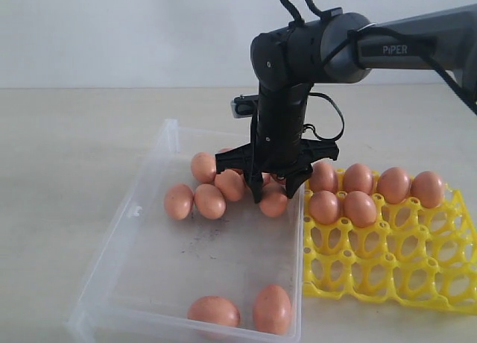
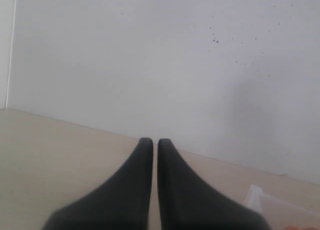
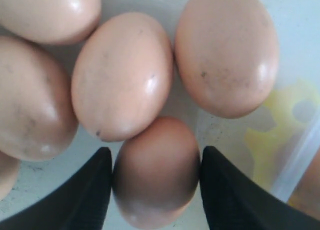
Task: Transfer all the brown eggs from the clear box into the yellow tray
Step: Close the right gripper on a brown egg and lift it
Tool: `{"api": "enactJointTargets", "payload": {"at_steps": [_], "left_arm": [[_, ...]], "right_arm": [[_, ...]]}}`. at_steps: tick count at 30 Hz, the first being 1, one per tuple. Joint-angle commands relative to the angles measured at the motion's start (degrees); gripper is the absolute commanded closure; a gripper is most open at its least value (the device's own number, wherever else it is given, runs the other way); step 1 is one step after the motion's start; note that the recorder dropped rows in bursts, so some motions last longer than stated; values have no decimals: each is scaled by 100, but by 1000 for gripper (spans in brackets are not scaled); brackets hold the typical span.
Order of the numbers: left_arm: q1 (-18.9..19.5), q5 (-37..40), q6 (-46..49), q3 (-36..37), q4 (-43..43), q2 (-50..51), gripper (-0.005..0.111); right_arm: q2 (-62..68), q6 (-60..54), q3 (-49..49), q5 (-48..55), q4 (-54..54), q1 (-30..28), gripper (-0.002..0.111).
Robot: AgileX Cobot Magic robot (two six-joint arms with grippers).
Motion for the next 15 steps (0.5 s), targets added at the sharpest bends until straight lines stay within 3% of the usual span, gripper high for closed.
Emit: {"api": "enactJointTargets", "payload": {"at_steps": [1, 15], "left_arm": [[-20, 0, 43, -15, -19, -16, 103], [-20, 0, 43, -15, -19, -16, 103]], "right_arm": [[74, -26, 38, 69, -148, -29, 62], [260, -26, 38, -74, -148, -29, 62]]}}
